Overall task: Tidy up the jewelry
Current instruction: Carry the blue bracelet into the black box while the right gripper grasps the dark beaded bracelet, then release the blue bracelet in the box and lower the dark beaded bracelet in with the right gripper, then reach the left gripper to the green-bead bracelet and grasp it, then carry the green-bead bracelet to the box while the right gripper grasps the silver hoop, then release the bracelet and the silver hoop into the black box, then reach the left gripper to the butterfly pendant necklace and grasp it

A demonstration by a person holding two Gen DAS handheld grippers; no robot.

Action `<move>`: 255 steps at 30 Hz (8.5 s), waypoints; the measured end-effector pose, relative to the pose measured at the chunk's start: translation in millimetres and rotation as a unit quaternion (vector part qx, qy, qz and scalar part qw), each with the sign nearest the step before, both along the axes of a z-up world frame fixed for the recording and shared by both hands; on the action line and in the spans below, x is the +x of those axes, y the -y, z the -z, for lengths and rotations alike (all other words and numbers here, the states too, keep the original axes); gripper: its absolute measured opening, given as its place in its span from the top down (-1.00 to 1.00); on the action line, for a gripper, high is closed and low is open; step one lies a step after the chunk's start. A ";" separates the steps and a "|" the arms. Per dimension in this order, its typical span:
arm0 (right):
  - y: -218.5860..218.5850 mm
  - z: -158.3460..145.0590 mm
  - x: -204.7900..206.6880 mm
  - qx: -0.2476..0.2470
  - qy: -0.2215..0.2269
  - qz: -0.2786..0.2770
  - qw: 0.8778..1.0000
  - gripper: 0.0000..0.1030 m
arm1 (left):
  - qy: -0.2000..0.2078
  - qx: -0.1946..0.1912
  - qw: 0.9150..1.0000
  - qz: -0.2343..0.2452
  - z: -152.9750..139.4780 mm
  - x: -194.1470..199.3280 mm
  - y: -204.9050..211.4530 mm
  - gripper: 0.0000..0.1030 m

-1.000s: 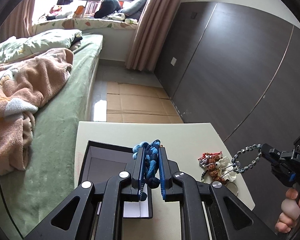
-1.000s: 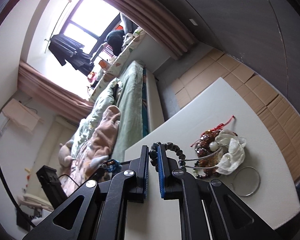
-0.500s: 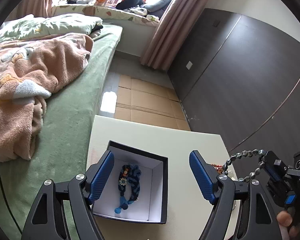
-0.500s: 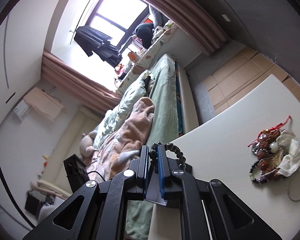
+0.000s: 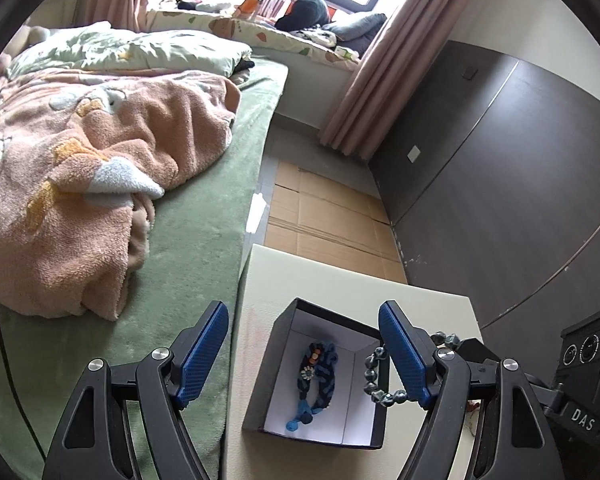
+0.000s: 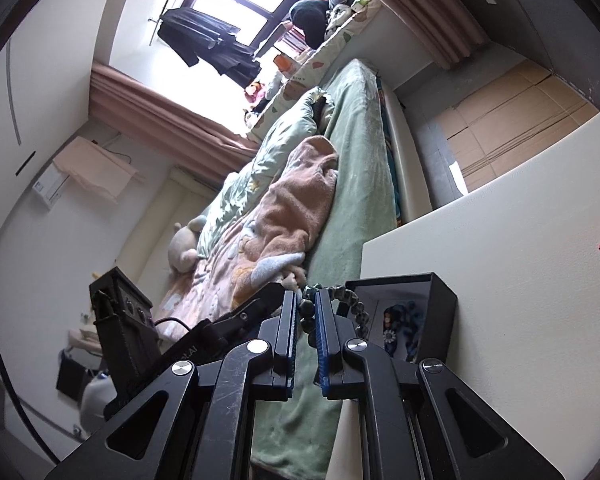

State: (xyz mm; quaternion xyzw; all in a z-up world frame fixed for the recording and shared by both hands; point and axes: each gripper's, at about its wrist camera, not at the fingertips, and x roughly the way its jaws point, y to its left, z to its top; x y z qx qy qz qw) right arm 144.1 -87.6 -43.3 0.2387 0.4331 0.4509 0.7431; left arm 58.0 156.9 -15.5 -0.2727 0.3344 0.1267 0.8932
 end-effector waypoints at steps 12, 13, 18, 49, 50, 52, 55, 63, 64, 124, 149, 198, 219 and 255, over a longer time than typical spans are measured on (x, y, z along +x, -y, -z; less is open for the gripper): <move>9.4 9.7 2.4 -0.051 -0.017 0.006 0.999 -0.27 | 0.022 -0.006 1.000 0.006 -3.9 -10.1 11.1 -0.52; 15.6 9.0 3.2 -0.052 -0.018 0.013 0.998 -0.29 | 0.026 -0.002 1.000 0.009 -5.9 -10.0 14.9 -0.52; 49.6 1.6 1.4 -0.064 -0.014 0.048 0.997 -0.65 | 0.031 0.009 0.999 0.032 -9.7 -10.4 34.0 -0.52; 215.9 -23.4 1.9 -0.160 0.024 0.168 0.972 -1.00 | -0.005 0.055 0.980 0.192 11.9 33.0 158.1 -0.96; 220.4 -23.3 2.4 -0.165 0.023 0.170 0.971 -1.00 | -0.007 0.054 0.979 0.196 13.7 34.7 160.9 -0.96; 227.4 -22.8 2.8 -0.177 0.018 0.175 0.968 -1.00 | -0.012 0.058 0.978 0.202 16.6 38.1 166.6 -0.96; 237.4 -18.9 4.6 -0.195 0.005 0.190 0.962 -1.00 | -0.012 0.064 0.973 0.221 20.5 42.6 180.6 -0.95; 266.0 -3.4 13.5 -0.199 -0.046 0.218 0.954 -1.00 | -0.024 0.088 0.957 0.275 38.0 56.4 220.4 -0.37; 269.5 -1.0 14.3 -0.196 -0.052 0.220 0.954 -1.00 | -0.031 0.087 0.955 0.282 42.4 58.6 224.1 -0.30; 221.0 39.8 27.5 -0.323 -0.058 0.153 0.932 -0.70 | 0.024 0.035 0.967 0.251 -1.5 42.2 178.5 0.86; 196.4 58.6 32.7 -0.412 -0.049 0.143 0.899 -0.59 | 0.054 0.018 0.976 0.210 -21.8 2.5 123.5 0.86; 22.1 12.6 -9.1 -0.121 0.019 0.018 0.992 0.01 | 0.037 -0.019 0.999 0.006 -13.4 -15.1 6.7 -0.46; 26.1 5.6 -12.7 -0.137 0.043 0.036 0.989 -0.78 | 0.016 0.033 0.999 -0.034 -7.3 -19.7 14.3 -0.46; 197.4 -21.9 -11.0 -0.232 0.055 0.165 0.957 -1.00 | -0.009 0.113 0.974 0.198 2.1 15.3 167.4 -0.46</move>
